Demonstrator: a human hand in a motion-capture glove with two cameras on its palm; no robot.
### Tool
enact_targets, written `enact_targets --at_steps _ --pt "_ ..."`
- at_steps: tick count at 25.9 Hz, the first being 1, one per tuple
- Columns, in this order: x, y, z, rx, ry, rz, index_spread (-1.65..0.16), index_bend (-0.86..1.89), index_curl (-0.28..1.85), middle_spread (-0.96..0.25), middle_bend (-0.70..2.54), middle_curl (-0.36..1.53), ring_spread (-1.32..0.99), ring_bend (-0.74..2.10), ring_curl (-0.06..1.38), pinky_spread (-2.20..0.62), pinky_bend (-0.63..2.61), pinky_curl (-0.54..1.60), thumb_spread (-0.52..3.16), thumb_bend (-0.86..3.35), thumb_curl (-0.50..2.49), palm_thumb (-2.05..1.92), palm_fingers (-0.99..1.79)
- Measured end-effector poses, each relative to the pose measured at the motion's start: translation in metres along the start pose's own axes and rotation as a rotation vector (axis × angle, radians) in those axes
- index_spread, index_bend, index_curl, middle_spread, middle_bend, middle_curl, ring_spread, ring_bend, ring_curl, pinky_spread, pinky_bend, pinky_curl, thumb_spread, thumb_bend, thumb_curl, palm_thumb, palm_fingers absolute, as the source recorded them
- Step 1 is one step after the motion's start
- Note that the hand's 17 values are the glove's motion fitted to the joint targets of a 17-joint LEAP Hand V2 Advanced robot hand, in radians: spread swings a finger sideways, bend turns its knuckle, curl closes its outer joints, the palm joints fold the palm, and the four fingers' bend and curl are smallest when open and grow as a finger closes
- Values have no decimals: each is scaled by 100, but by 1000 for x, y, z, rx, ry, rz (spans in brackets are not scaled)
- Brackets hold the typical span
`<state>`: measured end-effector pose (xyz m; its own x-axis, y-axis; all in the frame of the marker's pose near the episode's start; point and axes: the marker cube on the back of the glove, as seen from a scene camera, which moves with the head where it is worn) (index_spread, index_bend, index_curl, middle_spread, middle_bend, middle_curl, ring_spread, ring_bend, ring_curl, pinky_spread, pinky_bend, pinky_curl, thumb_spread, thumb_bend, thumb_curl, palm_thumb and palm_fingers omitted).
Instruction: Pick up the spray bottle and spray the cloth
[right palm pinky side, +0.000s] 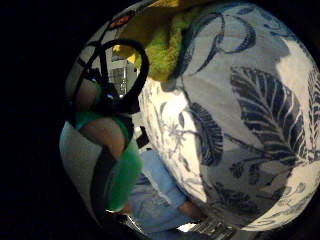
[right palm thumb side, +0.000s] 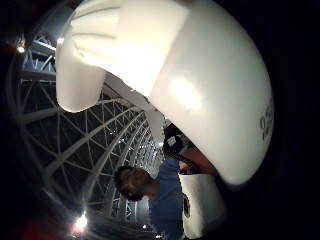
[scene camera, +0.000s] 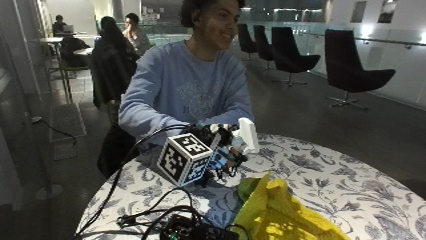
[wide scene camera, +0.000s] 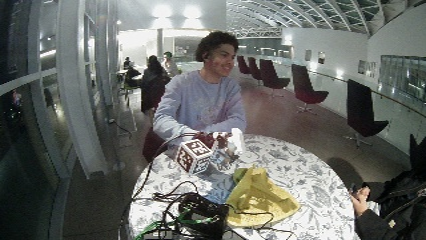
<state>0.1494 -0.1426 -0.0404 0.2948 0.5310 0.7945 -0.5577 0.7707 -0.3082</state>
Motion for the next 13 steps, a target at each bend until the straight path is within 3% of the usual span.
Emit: enact_targets --at_steps 13 --pt "-1 5 4 -31 -20 77 -19 6 16 -3 32 47 1 67 41 13 45 38 84 -2 62 90 102"
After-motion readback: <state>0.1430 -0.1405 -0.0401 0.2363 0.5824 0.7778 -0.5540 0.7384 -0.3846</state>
